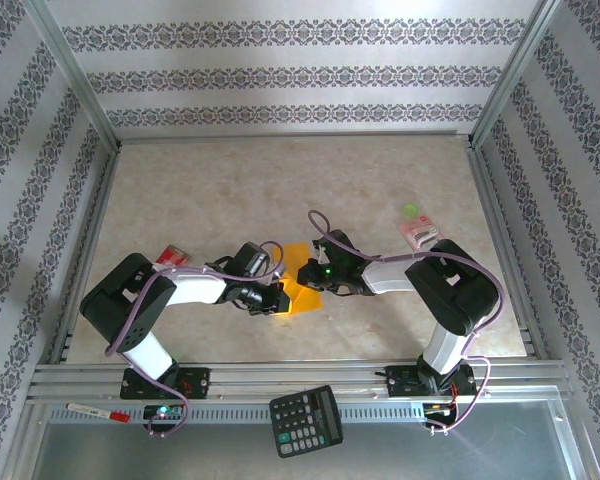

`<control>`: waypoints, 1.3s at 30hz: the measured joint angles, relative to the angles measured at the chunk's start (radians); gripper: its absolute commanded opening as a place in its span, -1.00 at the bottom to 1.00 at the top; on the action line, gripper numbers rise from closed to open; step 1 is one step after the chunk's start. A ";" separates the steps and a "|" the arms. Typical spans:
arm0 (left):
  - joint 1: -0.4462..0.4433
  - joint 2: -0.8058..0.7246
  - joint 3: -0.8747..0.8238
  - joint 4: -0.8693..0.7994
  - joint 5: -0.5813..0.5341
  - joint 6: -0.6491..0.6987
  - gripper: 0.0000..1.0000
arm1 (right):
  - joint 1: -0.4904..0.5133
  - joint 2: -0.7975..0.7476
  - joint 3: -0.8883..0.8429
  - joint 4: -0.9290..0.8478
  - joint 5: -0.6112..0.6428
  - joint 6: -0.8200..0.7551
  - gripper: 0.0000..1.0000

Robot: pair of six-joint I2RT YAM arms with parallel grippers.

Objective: Fold a paper plane with a square sheet of paper (pick it up from the middle)
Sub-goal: Fold the triangle a second time at the center of the table.

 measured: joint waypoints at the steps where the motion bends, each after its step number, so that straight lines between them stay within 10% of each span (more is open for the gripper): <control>1: 0.000 0.000 0.000 0.000 0.000 0.002 -1.00 | 0.000 0.000 0.000 0.000 0.000 0.002 -1.00; 23: -0.002 -0.154 0.006 -0.112 0.003 0.076 -1.00 | 0.002 0.005 0.001 0.006 0.003 0.017 -1.00; 39: 0.106 0.057 0.090 -0.051 0.004 0.076 -1.00 | 0.002 0.010 0.020 -0.013 0.000 0.016 -1.00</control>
